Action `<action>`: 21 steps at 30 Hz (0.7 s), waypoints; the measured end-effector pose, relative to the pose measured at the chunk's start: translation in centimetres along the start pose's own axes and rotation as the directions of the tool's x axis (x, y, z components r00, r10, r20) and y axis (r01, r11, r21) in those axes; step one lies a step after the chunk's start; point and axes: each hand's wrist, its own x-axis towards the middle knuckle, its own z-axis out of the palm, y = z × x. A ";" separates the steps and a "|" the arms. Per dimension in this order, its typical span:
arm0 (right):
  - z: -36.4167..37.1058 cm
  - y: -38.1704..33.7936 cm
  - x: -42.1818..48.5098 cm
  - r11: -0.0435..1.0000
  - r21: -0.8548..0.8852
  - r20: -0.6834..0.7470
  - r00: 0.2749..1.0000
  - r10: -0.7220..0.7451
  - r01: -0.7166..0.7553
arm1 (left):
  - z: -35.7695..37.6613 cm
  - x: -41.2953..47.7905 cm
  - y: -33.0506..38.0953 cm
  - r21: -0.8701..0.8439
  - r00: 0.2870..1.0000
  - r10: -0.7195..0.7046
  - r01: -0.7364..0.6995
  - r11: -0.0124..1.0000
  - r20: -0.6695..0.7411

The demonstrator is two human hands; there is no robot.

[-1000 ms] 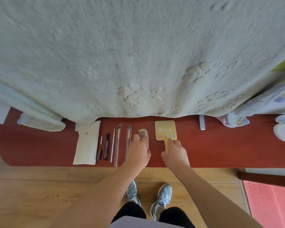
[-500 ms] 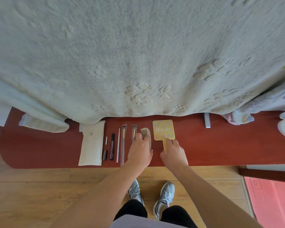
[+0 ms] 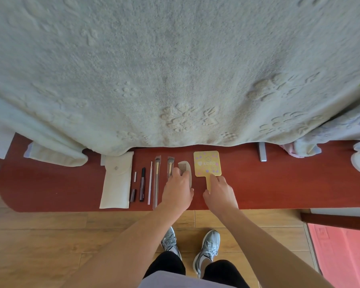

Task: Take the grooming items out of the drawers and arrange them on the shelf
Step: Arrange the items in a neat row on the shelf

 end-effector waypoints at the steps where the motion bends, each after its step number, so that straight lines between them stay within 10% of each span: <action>1: 0.0 0.0 0.0 1.000 0.002 0.001 1.000 0.001 -0.001 | 0.0 0.0 0.0 0.000 1.000 0.000 0.000 1.000 0.002; 21: -0.1 0.1 0.1 1.000 0.015 0.011 1.000 -0.009 0.009 | 0.0 0.2 0.0 0.001 1.000 -0.024 0.024 1.000 0.009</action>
